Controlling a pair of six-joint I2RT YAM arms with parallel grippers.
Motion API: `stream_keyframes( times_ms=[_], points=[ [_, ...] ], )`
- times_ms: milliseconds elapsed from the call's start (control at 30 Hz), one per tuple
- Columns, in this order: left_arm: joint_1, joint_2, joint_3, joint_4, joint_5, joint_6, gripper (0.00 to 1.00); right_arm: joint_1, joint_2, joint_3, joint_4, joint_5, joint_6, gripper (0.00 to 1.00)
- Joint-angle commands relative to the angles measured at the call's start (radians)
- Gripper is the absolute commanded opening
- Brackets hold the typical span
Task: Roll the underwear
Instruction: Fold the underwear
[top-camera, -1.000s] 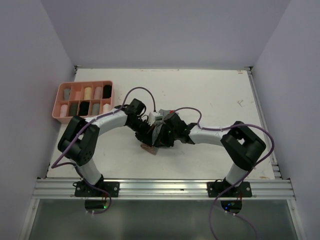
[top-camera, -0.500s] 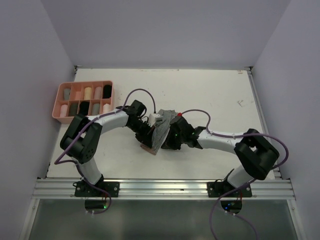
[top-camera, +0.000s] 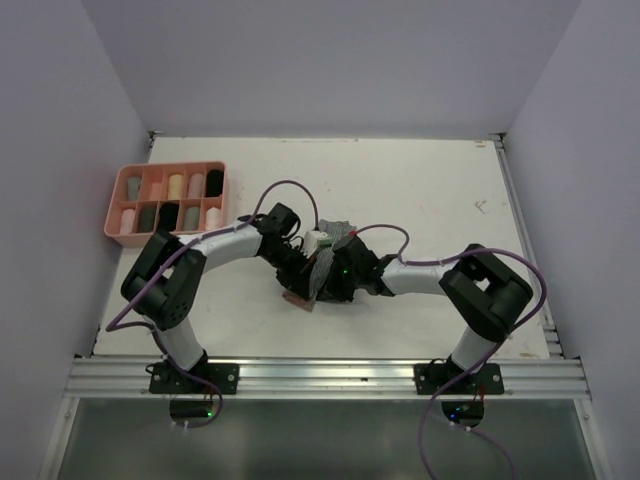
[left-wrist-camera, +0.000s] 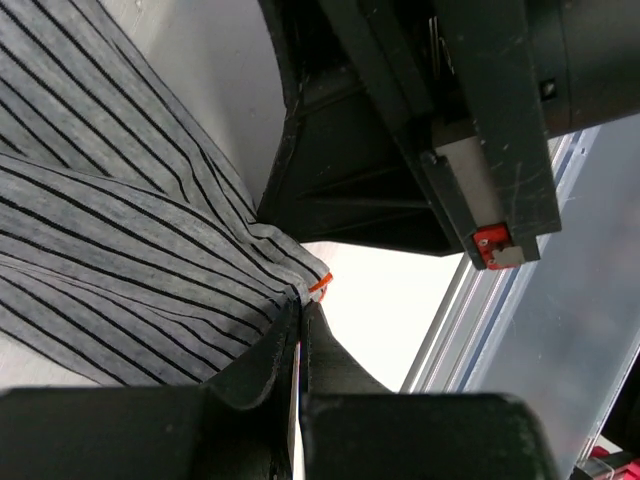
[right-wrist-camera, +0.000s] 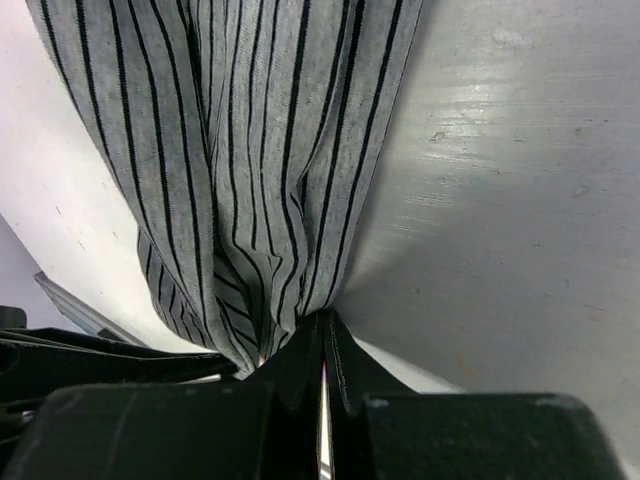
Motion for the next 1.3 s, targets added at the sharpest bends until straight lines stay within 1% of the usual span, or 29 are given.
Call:
stream_keyframes(
  times_ms=[0, 67, 167, 200, 267, 300, 333, 367, 400, 467, 533, 567, 667, 767, 900, 1033, 1133, 1167, 1267],
  points=[
    [-0.022, -0.021, -0.015, 0.054, 0.019, -0.028, 0.01, 0.006, 0.004, 0.004, 0.031, 0.012, 0.021, 0.01],
    [-0.025, -0.014, -0.024, 0.075, 0.006, -0.042, 0.02, 0.006, -0.001, -0.004, 0.034, 0.012, 0.023, 0.01],
    [-0.026, 0.029, -0.032, 0.08, -0.021, -0.05, 0.07, 0.006, -0.018, -0.016, 0.032, 0.012, 0.021, 0.01],
    [-0.026, 0.048, -0.033, 0.082, -0.041, -0.051, 0.1, 0.007, -0.039, -0.019, 0.026, 0.012, 0.018, 0.01],
    [-0.022, 0.06, -0.036, 0.071, -0.058, -0.048, 0.13, 0.001, -0.078, -0.024, -0.014, 0.034, -0.003, 0.02],
    [-0.017, 0.066, -0.044, 0.069, -0.061, -0.047, 0.19, -0.005, -0.101, -0.024, -0.058, 0.054, -0.016, 0.03],
    [-0.016, 0.065, -0.05, 0.073, -0.063, -0.05, 0.22, -0.01, -0.166, -0.025, -0.084, 0.107, -0.036, 0.05],
    [-0.014, 0.063, -0.053, 0.076, -0.061, -0.048, 0.28, -0.028, -0.197, -0.037, -0.115, 0.13, -0.037, 0.09],
    [-0.011, 0.065, -0.062, 0.077, -0.061, -0.048, 0.3, -0.04, -0.232, -0.047, -0.124, 0.15, -0.042, 0.1],
    [-0.011, 0.063, -0.064, 0.074, -0.058, -0.044, 0.33, -0.097, -0.302, -0.05, -0.158, 0.172, -0.057, 0.13],
    [-0.009, 0.065, -0.067, 0.074, -0.058, -0.045, 0.34, -0.143, -0.329, -0.041, -0.166, 0.184, -0.08, 0.15],
    [-0.009, 0.066, -0.068, 0.074, -0.057, -0.044, 0.36, -0.193, -0.328, -0.033, -0.166, 0.18, -0.088, 0.15],
    [-0.008, 0.065, -0.073, 0.074, -0.057, -0.042, 0.39, -0.264, -0.278, 0.036, -0.173, 0.16, -0.129, 0.13],
    [-0.008, 0.068, -0.075, 0.076, -0.06, -0.041, 0.4, -0.286, -0.193, 0.114, -0.152, 0.141, -0.157, 0.12],
    [-0.003, 0.072, -0.073, 0.076, -0.061, -0.044, 0.41, -0.295, -0.1, 0.189, -0.101, 0.098, -0.148, 0.12],
    [0.0, 0.069, -0.076, 0.08, -0.061, -0.047, 0.42, -0.295, -0.043, 0.225, -0.034, 0.075, -0.096, 0.17],
    [0.0, 0.069, -0.076, 0.082, -0.06, -0.048, 0.43, -0.295, 0.006, 0.239, -0.023, 0.052, -0.067, 0.21],
    [0.001, 0.071, -0.076, 0.083, -0.058, -0.048, 0.43, -0.295, 0.022, 0.239, 0.022, 0.042, -0.062, 0.21],
    [0.001, 0.069, -0.079, 0.082, -0.06, -0.045, 0.43, -0.295, 0.066, 0.248, 0.053, 0.023, -0.037, 0.25]
  ],
)
